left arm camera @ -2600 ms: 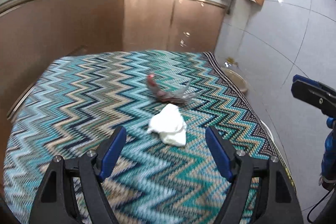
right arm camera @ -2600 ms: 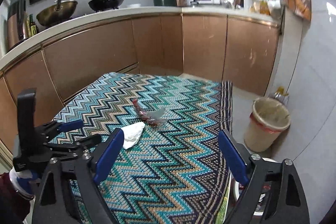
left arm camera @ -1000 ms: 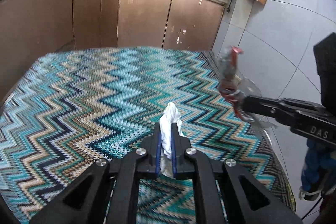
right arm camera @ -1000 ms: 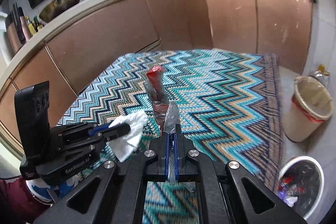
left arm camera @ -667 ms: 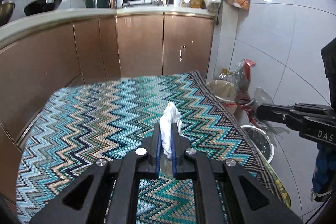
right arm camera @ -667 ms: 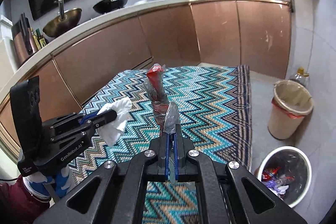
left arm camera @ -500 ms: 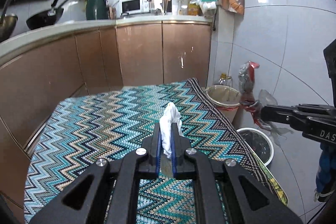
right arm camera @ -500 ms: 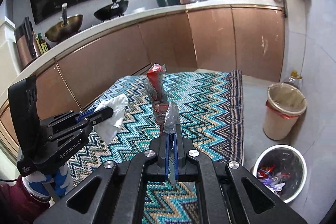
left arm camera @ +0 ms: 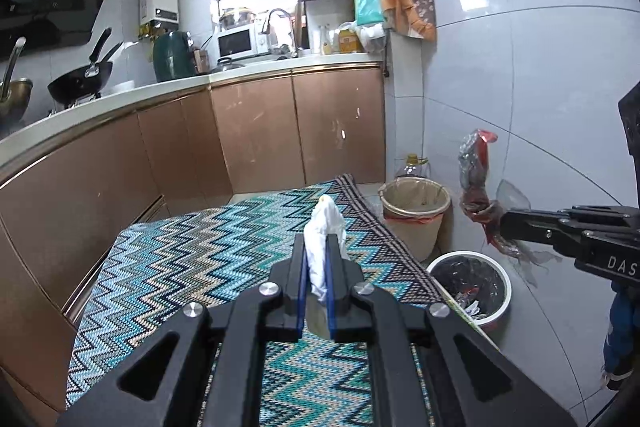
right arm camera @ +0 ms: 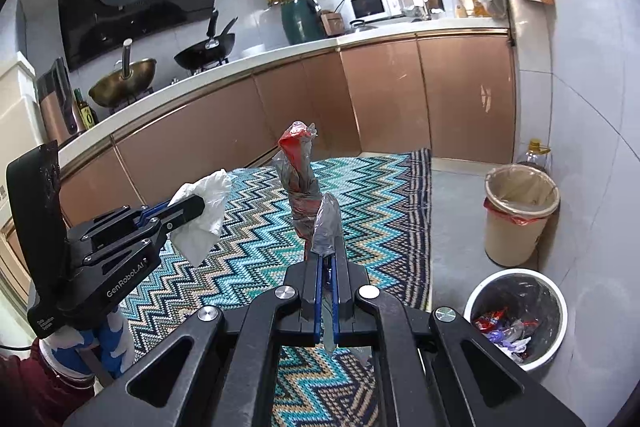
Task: Collect trash
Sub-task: 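Carry the tissue and wrapper over the steel bin and open both tools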
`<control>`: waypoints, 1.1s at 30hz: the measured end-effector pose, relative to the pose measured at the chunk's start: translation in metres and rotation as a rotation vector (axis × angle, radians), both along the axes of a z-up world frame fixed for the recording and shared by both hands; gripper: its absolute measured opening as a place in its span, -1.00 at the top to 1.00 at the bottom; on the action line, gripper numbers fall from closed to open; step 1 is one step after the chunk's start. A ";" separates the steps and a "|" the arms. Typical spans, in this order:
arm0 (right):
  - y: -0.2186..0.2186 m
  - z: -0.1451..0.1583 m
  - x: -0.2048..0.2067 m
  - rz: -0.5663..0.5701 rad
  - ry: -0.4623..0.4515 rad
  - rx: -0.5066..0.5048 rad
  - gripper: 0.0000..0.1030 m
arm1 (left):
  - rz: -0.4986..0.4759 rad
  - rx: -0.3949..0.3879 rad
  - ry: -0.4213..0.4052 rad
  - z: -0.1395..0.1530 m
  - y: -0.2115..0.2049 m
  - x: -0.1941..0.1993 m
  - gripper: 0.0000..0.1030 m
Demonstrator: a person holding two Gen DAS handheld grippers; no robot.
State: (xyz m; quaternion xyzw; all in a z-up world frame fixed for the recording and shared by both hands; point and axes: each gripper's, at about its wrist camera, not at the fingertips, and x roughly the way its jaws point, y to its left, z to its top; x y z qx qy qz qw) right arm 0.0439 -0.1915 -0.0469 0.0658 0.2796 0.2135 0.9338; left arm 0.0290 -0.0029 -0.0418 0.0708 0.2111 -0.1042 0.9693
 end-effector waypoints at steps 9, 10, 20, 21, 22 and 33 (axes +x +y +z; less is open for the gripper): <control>-0.044 -0.005 -0.012 -0.078 0.001 0.039 0.94 | -0.073 0.042 -0.004 0.005 -0.045 0.004 0.86; -0.050 -0.006 -0.013 -0.090 0.002 0.043 0.94 | -0.082 0.046 -0.002 0.004 -0.050 0.005 0.86; -0.099 -0.024 -0.004 -0.226 0.042 0.054 0.94 | -0.206 0.099 0.063 -0.013 -0.116 0.036 0.86; -0.102 -0.026 -0.003 -0.237 0.047 0.055 0.94 | -0.229 0.103 0.078 -0.016 -0.127 0.043 0.86; -0.109 -0.029 0.000 -0.254 0.057 0.058 0.94 | -0.243 0.105 0.087 -0.019 -0.135 0.048 0.86; -0.161 -0.082 0.054 -0.404 0.178 0.025 0.94 | -0.373 0.136 0.255 -0.076 -0.232 0.134 0.85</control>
